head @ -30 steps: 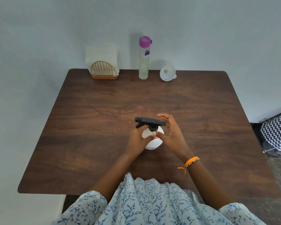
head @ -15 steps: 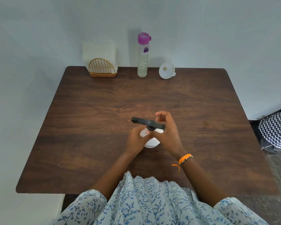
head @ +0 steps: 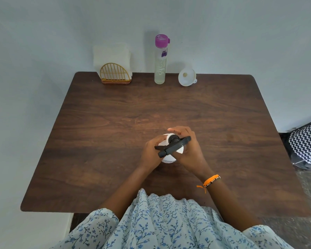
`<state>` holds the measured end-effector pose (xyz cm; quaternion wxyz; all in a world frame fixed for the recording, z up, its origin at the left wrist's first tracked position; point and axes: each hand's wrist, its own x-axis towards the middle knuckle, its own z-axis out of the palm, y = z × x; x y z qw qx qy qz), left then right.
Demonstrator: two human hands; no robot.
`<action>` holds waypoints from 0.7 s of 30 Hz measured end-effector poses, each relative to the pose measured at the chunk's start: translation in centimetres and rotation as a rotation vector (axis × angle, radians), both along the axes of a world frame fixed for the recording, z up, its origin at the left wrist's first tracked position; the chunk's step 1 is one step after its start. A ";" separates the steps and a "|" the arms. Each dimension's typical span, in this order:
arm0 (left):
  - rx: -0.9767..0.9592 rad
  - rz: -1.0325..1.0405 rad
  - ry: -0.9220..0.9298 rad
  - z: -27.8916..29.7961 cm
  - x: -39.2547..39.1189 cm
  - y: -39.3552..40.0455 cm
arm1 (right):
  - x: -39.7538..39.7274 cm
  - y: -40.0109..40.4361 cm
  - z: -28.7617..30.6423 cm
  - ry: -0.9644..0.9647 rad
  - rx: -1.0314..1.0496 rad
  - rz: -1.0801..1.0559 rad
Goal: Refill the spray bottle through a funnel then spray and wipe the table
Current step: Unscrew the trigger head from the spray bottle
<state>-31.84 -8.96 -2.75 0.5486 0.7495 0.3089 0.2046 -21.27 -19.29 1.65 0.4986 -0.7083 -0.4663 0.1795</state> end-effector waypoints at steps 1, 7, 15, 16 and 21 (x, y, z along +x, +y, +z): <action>0.007 -0.007 0.001 -0.2 0.0 0.1 | -0.1 -0.1 0.0 -0.040 0.006 0.012; -0.112 0.044 0.012 0.3 0.3 -0.3 | -0.1 -0.2 1.1 0.076 0.056 -0.052; -0.041 0.094 0.118 -0.3 0.3 -0.2 | 0.6 1.0 2.9 0.342 0.065 -0.180; -0.043 0.095 0.127 -0.4 0.4 -0.2 | 0.5 1.1 3.2 0.345 0.073 -0.180; -0.058 0.082 0.147 -0.4 0.5 -0.3 | 0.9 1.8 4.7 0.263 0.122 -0.192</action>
